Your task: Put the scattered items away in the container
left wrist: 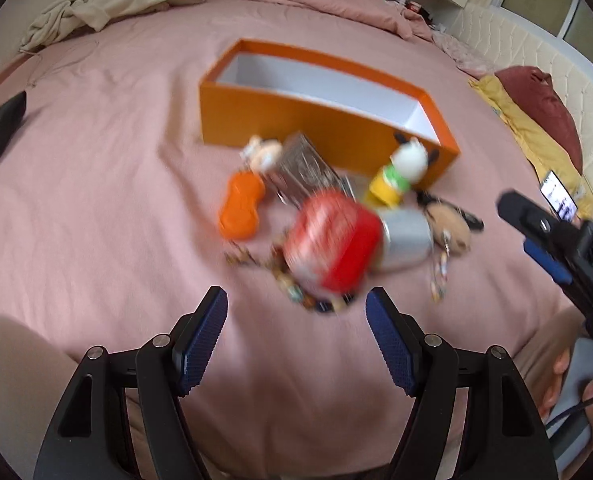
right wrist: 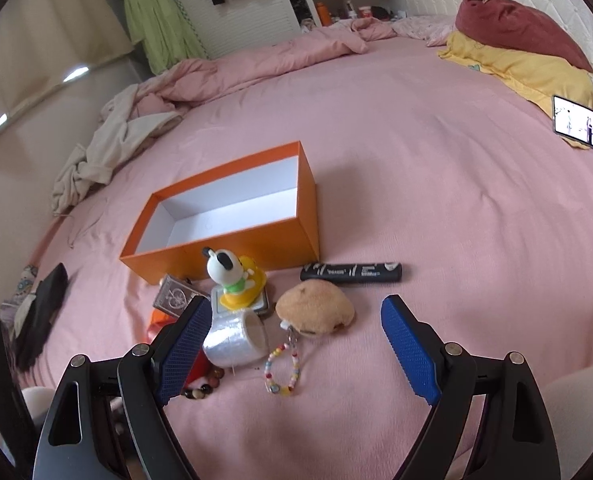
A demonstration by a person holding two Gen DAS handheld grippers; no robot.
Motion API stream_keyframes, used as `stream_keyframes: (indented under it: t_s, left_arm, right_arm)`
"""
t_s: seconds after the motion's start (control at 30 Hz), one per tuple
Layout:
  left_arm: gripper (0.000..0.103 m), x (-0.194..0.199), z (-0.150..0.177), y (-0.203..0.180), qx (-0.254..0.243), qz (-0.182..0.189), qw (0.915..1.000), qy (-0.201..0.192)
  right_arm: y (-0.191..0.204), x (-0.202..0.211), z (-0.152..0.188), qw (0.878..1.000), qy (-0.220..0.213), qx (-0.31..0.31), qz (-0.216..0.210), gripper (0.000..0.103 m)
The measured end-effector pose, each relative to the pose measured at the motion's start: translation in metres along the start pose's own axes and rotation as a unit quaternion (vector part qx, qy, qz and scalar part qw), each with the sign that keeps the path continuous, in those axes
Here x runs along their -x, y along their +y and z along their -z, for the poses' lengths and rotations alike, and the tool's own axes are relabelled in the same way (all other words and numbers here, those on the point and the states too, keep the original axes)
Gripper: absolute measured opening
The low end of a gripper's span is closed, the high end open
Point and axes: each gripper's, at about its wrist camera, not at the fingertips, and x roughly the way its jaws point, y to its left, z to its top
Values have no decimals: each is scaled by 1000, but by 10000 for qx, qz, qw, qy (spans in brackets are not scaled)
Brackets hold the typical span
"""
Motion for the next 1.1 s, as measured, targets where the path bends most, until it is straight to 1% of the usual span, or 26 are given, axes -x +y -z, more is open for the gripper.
stream_keyframes:
  t_s: [0.1, 0.17, 0.2, 0.23, 0.3, 0.37, 0.47, 0.8, 0.93, 1.0, 1.1]
  left_arm:
    - [72, -11, 13, -4, 52, -39, 10000, 15]
    - [82, -16, 16, -8, -59, -114, 9998, -170]
    - [91, -19, 18, -11, -138, -68, 9996, -242]
    - [97, -22, 19, -13, -227, -71, 9994, -261]
    - [103, -26, 21, -19, -424, -175, 9986, -254]
    - [103, -30, 23, -24, -581, -261, 9976, -254]
    - [103, -30, 22, -25, -611, -287, 9973, -277]
    - [103, -32, 26, -29, -624, -395, 9967, -331]
    - [103, -33, 27, -31, -636, -435, 9965, -338]
    - [103, -34, 27, -32, -643, -461, 9963, -341]
    - [103, -35, 28, -34, -680, -524, 9956, -366]
  right_arm:
    - [-2, -3, 14, 9999, -14, 9, 143, 87]
    - [-6, -9, 24, 9997, 131, -21, 198, 87]
    - [-7, -12, 29, 9995, 200, 4, 258, 87]
    - [-8, -15, 33, 9991, 264, 48, 334, 87]
    - [-4, -16, 42, 9979, 217, 312, 526, 87]
    - [-4, -18, 46, 9972, 217, 416, 581, 87]
    - [-8, -22, 50, 9971, 322, 373, 579, 87]
    - [-7, -25, 52, 9974, 351, 337, 535, 95]
    - [-4, -26, 55, 9971, 366, 363, 565, 97]
    - [-3, -27, 55, 9974, 362, 345, 516, 101]
    - [1, -32, 58, 9965, 363, 451, 601, 103]
